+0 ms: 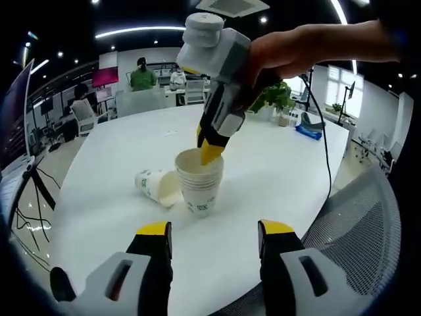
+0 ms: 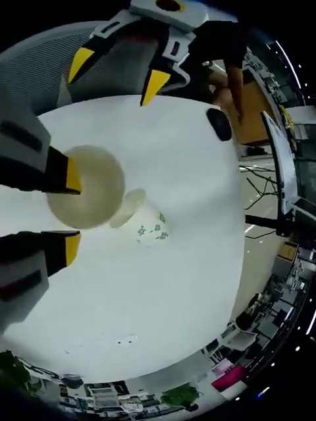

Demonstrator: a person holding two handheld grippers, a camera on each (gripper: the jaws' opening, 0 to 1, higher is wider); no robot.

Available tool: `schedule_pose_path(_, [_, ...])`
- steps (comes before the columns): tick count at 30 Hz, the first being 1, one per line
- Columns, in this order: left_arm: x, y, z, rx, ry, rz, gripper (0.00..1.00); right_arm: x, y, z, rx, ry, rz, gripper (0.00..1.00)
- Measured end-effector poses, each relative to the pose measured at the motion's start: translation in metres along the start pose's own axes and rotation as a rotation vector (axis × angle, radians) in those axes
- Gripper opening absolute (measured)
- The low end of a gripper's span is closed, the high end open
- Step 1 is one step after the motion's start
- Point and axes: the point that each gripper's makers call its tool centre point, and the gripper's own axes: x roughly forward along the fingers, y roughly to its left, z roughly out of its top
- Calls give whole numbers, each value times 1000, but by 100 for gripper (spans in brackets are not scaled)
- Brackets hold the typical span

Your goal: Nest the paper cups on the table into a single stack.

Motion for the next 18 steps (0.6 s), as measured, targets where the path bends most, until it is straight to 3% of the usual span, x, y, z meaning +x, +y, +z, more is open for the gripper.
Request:
schedule_pose_path(3, [0, 0, 0, 1, 2, -1, 51, 9, -1, -2, 37, 9, 4, 30])
schedule_pose_path(9, [0, 0, -1, 0, 5, 0, 51, 22, 0, -2, 101, 16, 20, 27])
schedule_pose_path(13, [0, 0, -1, -1, 5, 1, 51, 20, 7, -5, 130, 21, 30, 17])
schedule_pose_path(15, [0, 0, -1, -1, 6, 1, 51, 20, 8, -6, 134, 20, 29, 2])
schedule_pose_path(18, [1, 0, -2, -3, 6, 0, 51, 19, 7, -8, 103, 25, 30, 1])
